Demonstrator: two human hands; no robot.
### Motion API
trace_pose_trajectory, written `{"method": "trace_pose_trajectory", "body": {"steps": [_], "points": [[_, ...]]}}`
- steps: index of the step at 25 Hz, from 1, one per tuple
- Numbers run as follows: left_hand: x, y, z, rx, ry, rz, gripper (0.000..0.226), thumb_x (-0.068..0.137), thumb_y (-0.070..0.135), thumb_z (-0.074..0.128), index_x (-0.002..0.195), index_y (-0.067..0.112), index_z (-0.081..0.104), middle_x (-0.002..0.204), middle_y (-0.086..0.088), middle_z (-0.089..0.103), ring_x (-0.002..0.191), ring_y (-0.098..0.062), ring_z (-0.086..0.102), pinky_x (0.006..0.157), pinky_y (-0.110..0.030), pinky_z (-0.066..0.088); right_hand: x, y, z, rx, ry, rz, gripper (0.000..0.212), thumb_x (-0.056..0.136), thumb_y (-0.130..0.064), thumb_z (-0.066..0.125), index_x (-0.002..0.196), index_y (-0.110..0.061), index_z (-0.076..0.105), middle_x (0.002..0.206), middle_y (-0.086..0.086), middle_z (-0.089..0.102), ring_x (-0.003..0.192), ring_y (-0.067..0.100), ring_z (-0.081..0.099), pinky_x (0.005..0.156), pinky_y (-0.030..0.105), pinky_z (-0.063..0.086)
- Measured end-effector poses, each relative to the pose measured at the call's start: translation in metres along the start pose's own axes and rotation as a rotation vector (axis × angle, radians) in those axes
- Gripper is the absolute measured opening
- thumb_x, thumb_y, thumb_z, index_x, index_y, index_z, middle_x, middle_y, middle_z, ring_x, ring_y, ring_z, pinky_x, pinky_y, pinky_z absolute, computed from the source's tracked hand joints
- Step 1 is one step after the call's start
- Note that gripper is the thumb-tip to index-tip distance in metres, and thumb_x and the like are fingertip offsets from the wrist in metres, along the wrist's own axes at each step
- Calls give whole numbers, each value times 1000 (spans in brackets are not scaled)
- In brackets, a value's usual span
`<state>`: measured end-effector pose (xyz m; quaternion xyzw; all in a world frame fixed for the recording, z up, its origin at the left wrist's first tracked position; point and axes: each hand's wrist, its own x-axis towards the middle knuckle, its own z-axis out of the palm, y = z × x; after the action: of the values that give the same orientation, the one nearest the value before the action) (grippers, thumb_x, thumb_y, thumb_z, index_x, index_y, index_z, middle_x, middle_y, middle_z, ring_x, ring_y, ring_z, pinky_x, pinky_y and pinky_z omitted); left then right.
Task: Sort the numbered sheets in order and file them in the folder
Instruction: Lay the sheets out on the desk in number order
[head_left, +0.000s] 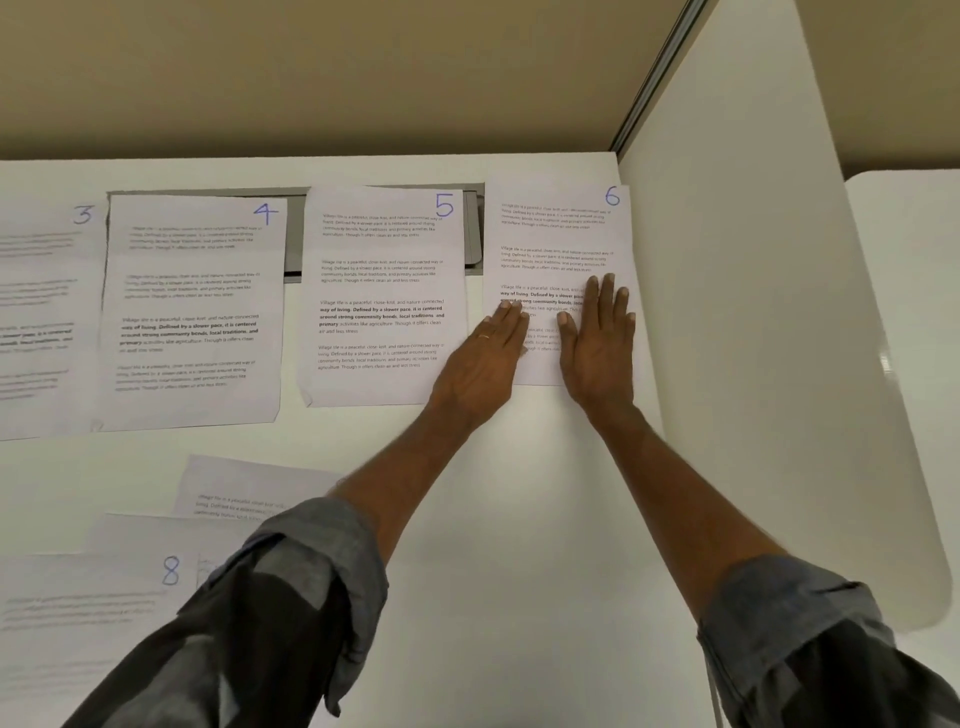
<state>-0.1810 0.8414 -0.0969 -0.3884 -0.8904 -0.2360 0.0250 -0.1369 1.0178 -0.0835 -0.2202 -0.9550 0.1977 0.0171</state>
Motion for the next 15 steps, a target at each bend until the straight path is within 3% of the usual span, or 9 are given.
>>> {"method": "trace_pose_trajectory", "body": {"steps": [5, 8, 15], "points": [[-17, 14, -19, 108, -173, -26, 55, 109, 29, 22, 155, 1, 35, 163, -15, 31, 154, -28, 24, 126, -43, 24, -24, -1, -4, -62, -52, -70, 67, 108, -45, 27, 162, -9, 13, 170, 14, 7, 157, 32, 4, 126, 49, 3], [-34, 19, -21, 82, -335, -47, 56, 110, 30, 25, 158, 3, 25, 168, -13, 20, 157, -24, 12, 128, -39, 16, -30, 2, -6, -70, -165, -62, 65, 109, -38, 37, 162, -9, 14, 170, 16, 6, 157, 36, 5, 126, 55, 10], [-39, 37, -14, 104, -397, -114, 60, 111, 34, 24, 160, 1, 13, 170, -16, 4, 158, -25, 0, 128, -40, 11, -18, 25, -20, -83, -290, -161, 64, 109, -32, 39, 162, -11, 10, 170, 14, 0, 157, 34, 0, 126, 52, 9]]}}
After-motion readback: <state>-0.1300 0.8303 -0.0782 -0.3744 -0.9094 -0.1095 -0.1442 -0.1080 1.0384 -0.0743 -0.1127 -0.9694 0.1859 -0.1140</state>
